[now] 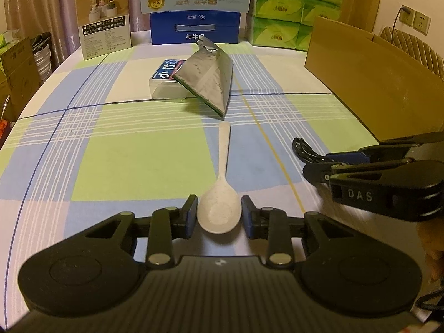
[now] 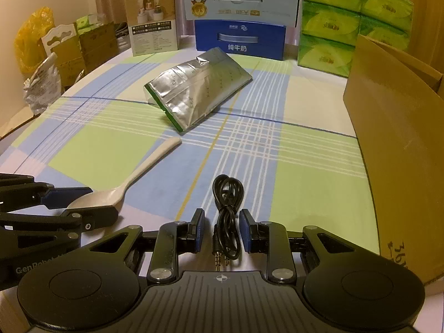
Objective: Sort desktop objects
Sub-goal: 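Lift the white spoon with left tool while right tool holds the black cable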
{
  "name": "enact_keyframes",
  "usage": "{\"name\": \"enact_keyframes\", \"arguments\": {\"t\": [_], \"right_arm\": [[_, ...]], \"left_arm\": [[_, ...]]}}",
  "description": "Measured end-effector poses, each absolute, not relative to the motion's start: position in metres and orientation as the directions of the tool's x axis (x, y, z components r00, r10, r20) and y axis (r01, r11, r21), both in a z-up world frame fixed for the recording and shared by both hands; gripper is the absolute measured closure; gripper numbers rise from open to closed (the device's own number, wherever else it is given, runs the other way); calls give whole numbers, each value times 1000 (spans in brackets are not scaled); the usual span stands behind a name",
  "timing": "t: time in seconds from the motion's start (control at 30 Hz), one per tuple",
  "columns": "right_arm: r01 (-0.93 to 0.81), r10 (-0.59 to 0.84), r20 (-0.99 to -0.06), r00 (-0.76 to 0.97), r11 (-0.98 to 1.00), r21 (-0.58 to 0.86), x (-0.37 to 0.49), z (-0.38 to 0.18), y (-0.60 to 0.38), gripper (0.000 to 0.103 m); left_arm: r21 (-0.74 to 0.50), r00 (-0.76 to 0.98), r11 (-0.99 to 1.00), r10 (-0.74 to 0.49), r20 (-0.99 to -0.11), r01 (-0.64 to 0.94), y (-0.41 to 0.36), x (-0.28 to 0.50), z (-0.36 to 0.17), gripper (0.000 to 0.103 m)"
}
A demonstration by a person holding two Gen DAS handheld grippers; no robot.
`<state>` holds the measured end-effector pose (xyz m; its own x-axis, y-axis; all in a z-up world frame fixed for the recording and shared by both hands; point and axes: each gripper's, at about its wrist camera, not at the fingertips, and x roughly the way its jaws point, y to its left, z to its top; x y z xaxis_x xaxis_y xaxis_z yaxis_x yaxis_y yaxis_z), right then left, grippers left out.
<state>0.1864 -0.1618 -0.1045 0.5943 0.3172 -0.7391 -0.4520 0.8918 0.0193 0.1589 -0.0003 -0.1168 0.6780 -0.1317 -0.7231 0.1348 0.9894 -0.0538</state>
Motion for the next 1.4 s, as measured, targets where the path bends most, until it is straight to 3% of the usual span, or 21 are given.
{"name": "enact_keyframes", "arguments": {"t": [0.57, 0.67, 1.4], "right_arm": [[-456, 314, -740, 595, 890, 10, 186, -105, -160, 79], [-453, 308, -742, 596, 891, 5, 186, -104, -159, 91], [-420, 329, -675, 661, 907, 30, 175, -78, -168, 93]], "left_arm": [[-34, 678, 989, -122, -725, 141, -2, 158, -118, 75], [-22, 677, 989, -116, -727, 146, -3, 158, -118, 75], [-26, 696, 987, -131, -706, 159, -4, 152, -106, 75]]}}
